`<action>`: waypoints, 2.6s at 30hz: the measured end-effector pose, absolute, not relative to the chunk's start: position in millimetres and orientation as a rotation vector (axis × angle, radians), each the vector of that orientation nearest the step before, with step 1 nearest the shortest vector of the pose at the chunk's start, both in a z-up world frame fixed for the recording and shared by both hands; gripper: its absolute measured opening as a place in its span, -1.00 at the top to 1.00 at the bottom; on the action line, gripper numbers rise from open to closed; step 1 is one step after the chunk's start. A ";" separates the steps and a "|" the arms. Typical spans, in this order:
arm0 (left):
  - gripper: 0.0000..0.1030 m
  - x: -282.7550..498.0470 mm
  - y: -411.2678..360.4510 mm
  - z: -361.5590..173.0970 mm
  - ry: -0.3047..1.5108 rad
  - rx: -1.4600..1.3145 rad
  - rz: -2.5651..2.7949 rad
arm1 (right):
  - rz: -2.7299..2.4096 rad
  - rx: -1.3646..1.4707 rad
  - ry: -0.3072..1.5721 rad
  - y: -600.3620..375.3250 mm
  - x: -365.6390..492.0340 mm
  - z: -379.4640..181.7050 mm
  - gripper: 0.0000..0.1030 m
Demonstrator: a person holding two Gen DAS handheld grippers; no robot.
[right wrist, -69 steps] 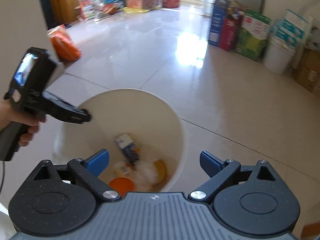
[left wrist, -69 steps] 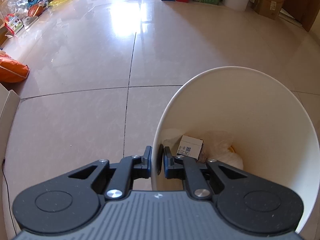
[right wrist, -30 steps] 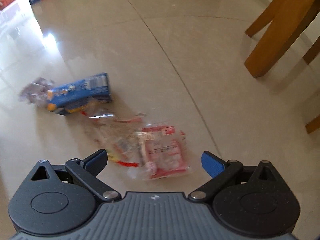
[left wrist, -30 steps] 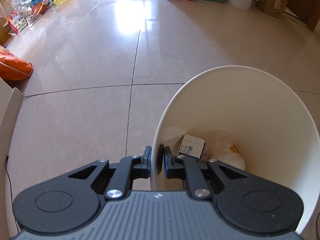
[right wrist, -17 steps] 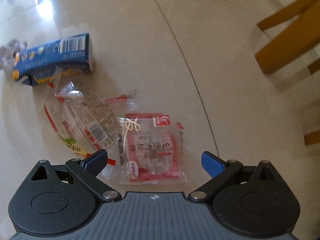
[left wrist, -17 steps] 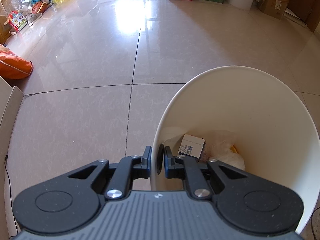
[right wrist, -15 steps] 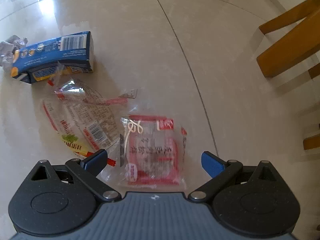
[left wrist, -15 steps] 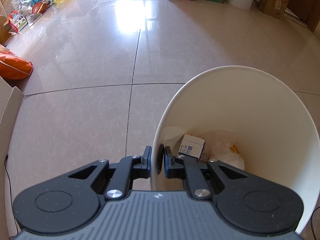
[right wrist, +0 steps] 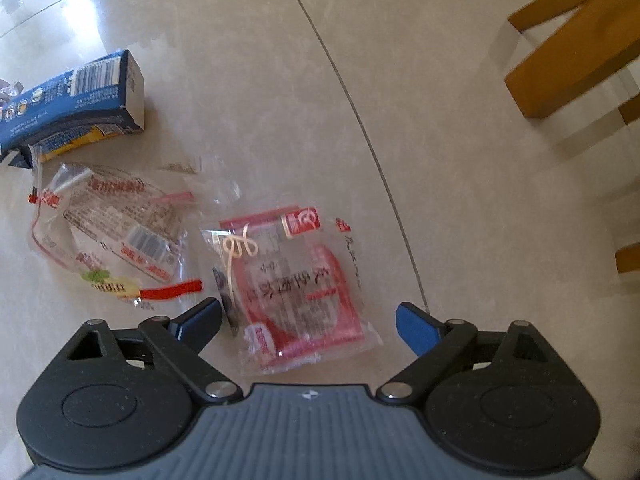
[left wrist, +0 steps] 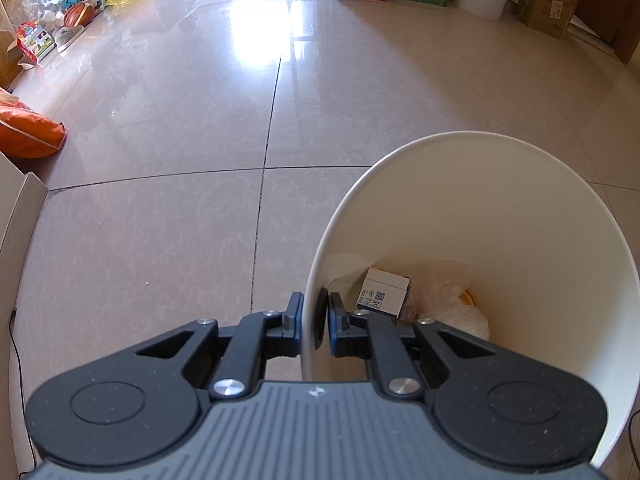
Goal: Collect trash
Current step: 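Grasp the red-and-white snack packet with the right gripper, then carry the snack packet over the bin and open the right gripper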
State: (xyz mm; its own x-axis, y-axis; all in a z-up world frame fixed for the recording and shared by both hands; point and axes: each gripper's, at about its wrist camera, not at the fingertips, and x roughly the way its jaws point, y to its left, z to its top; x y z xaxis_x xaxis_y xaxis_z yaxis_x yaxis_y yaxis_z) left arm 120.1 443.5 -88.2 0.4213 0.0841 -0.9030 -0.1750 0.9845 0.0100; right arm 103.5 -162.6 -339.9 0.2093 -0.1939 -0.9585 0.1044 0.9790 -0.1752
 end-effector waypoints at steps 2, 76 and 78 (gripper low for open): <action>0.80 120.6 443.1 -88.5 1.124 -0.092 0.164 | -0.191 -0.072 1.350 -161.9 108.3 -339.6 -0.87; 0.80 122.4 440.3 -87.0 1.132 -0.079 0.173 | 0.871 -0.295 0.824 173.4 52.5 5.2 -0.88; 0.80 122.3 440.3 -87.0 1.133 -0.079 0.173 | 0.848 -0.289 0.820 169.6 54.2 4.5 -0.97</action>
State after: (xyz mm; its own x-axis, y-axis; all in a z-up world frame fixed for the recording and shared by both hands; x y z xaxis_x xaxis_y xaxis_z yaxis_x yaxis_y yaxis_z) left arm 122.3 440.3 -87.0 0.4122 0.0972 -0.9059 -0.1777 0.9838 0.0246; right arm 54.2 169.6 4.5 0.3861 0.5497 -0.7408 -0.7588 0.6459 0.0838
